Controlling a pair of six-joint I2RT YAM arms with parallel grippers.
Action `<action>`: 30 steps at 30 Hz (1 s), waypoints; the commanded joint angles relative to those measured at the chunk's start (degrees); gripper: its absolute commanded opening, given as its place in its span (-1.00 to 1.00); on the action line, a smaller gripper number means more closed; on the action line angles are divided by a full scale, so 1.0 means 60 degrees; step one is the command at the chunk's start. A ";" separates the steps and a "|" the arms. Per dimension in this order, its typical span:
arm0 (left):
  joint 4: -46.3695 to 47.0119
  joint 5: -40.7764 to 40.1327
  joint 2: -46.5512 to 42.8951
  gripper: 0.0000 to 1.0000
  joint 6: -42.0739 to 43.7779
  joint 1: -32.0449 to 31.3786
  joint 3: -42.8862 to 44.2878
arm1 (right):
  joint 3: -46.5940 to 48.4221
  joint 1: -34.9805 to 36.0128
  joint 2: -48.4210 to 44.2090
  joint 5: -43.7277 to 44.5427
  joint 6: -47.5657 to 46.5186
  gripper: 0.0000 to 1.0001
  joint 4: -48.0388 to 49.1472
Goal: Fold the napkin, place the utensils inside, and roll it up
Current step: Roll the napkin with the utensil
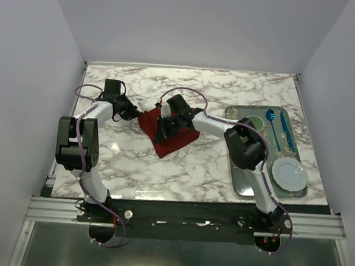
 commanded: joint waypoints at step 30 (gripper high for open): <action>-0.2678 -0.3008 -0.1461 0.26 0.1386 -0.0654 0.0470 | 0.0062 -0.0040 0.0869 0.0196 0.0131 -0.88 -0.1411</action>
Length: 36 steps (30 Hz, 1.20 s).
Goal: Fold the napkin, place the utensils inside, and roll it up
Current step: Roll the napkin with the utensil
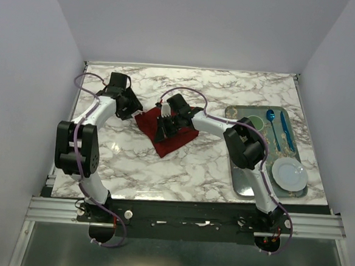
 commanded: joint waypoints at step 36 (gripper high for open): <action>0.3791 0.0333 -0.0715 -0.24 -0.2641 -0.0716 -0.4633 | -0.0083 -0.0022 0.0855 0.0104 -0.0439 -0.89 -0.1258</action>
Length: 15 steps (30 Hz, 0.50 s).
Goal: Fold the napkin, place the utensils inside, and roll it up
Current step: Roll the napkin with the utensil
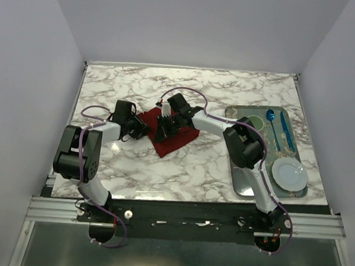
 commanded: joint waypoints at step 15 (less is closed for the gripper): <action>-0.2031 -0.2080 -0.0378 -1.00 -0.0150 -0.0931 -0.0108 | -0.0513 0.0146 -0.0303 0.1782 -0.1625 -0.67 -0.1765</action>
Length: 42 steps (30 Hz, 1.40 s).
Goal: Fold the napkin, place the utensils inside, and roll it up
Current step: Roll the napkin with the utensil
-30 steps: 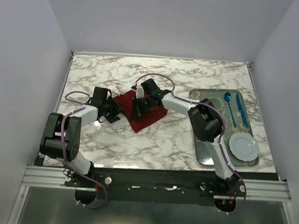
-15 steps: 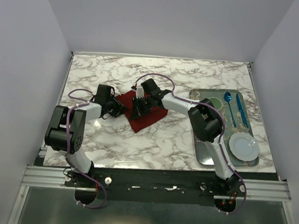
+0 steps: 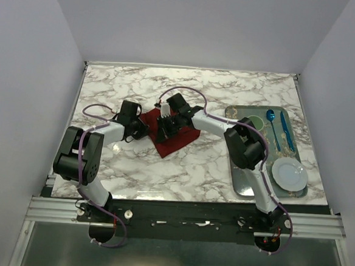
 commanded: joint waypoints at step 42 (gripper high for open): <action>-0.4960 -0.1161 -0.1255 -1.00 -0.3044 -0.1781 0.0160 | -0.4868 0.3131 -0.2649 0.7535 -0.2407 0.04 0.4462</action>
